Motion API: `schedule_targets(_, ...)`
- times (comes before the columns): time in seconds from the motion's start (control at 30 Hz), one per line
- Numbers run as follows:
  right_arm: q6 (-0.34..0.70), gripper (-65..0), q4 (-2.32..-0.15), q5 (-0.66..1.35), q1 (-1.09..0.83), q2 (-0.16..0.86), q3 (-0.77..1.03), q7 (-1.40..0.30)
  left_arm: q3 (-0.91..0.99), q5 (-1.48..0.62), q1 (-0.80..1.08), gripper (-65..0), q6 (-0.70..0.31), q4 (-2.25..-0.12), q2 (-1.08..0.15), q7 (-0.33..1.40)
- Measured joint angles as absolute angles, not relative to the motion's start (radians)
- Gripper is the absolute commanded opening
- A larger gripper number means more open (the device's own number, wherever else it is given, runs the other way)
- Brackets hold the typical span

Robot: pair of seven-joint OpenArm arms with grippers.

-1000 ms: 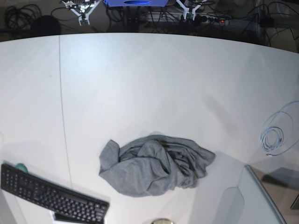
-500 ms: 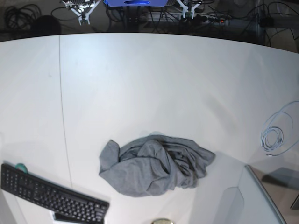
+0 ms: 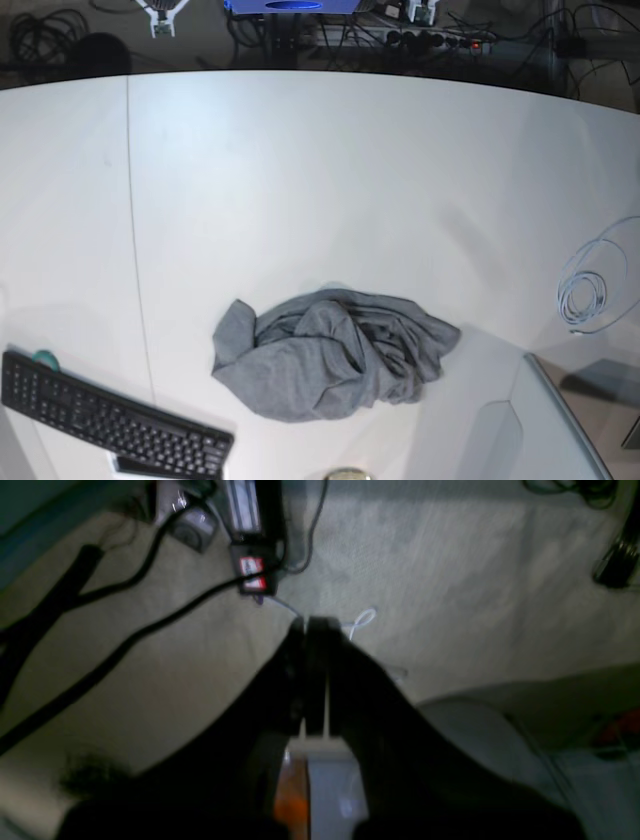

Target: Layout the t-shirt on the table in an organized manner, then fold the t-shirt properly

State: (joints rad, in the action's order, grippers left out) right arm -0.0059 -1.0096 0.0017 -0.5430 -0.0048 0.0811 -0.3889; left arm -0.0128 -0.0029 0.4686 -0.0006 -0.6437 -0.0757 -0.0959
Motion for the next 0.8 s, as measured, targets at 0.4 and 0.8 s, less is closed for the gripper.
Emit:
schedule_targets(0.4,-0.015,-65.0,-1.635,-0.001,-0.808,-0.002,0.121,-0.485,-0.003,-0.081,0.824,-65.0,0.0,-1.361,-0.183,-0.079)
schedule_targets(0.8,-0.005,-65.0,-1.934,0.002,-0.675,0.001,0.115,-0.543,-0.01,-0.394,0.735,-65.0,0.003,-1.702,-0.333,-0.013)
